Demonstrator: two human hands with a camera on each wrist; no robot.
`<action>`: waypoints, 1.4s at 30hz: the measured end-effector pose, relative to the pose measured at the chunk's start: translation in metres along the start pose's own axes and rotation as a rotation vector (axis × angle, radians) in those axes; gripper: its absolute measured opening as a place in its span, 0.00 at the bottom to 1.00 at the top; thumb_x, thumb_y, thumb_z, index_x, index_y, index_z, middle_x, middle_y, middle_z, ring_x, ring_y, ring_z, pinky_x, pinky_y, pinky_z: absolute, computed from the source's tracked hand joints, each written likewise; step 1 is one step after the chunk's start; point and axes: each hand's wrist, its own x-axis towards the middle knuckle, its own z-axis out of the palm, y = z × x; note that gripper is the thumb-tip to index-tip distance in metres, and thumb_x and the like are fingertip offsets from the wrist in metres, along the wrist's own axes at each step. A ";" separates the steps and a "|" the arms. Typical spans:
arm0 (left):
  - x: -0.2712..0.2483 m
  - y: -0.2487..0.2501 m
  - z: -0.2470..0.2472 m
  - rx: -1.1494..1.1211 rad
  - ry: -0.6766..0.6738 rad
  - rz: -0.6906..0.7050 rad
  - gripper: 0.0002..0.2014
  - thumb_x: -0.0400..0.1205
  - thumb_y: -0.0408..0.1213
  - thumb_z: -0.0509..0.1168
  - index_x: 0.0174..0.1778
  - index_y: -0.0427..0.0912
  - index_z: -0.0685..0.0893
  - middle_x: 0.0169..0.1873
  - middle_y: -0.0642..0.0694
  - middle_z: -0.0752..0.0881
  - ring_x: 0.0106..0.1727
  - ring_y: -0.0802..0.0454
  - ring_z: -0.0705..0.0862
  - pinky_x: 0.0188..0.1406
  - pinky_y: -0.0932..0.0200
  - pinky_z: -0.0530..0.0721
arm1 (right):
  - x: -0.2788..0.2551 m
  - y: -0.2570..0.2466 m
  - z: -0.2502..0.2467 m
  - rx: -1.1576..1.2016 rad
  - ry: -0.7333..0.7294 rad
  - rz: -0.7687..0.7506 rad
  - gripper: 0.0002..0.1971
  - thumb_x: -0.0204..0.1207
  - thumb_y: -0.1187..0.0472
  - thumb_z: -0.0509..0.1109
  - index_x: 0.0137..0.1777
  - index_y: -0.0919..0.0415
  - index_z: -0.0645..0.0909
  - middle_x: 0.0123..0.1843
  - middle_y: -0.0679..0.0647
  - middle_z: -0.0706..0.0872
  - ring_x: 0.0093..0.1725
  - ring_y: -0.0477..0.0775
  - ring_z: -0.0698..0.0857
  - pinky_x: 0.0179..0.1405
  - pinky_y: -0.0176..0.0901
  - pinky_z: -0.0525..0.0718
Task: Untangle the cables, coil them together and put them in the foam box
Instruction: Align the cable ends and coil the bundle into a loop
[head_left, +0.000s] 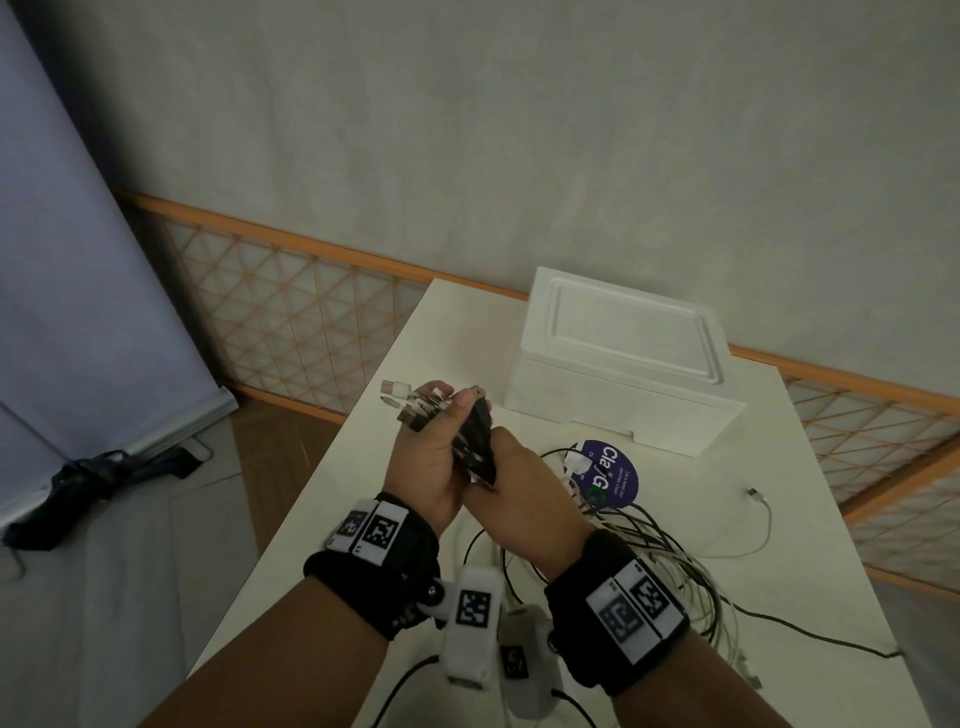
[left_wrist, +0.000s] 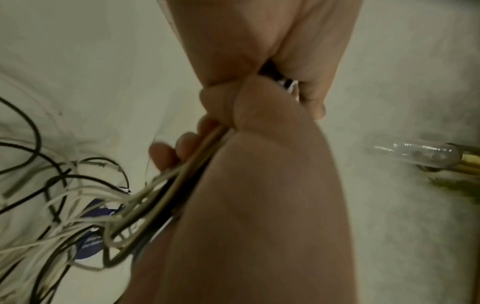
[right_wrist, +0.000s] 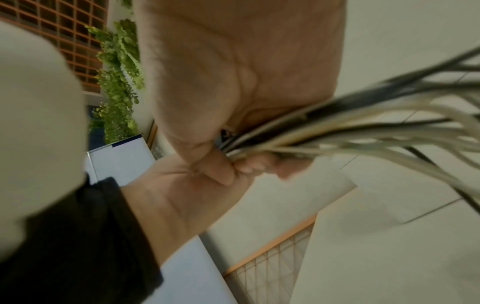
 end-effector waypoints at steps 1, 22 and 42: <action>0.000 0.002 -0.001 -0.030 -0.014 -0.001 0.06 0.73 0.37 0.69 0.41 0.45 0.79 0.44 0.46 0.89 0.45 0.50 0.87 0.50 0.53 0.85 | 0.000 0.001 0.000 0.029 0.003 -0.006 0.12 0.71 0.56 0.63 0.52 0.59 0.72 0.39 0.51 0.81 0.39 0.53 0.81 0.38 0.55 0.81; 0.011 0.002 -0.005 -0.076 0.062 -0.102 0.24 0.83 0.59 0.56 0.43 0.40 0.83 0.51 0.41 0.91 0.62 0.45 0.86 0.57 0.49 0.83 | 0.007 -0.003 -0.005 0.099 -0.058 -0.014 0.23 0.77 0.46 0.69 0.65 0.57 0.70 0.49 0.41 0.80 0.42 0.36 0.80 0.37 0.25 0.73; -0.002 -0.012 -0.002 0.031 -0.619 -0.226 0.32 0.71 0.51 0.77 0.61 0.34 0.75 0.58 0.37 0.79 0.66 0.42 0.78 0.70 0.45 0.74 | 0.028 -0.009 -0.014 -0.251 -0.025 0.158 0.16 0.80 0.44 0.54 0.61 0.51 0.71 0.65 0.49 0.66 0.64 0.55 0.69 0.61 0.51 0.65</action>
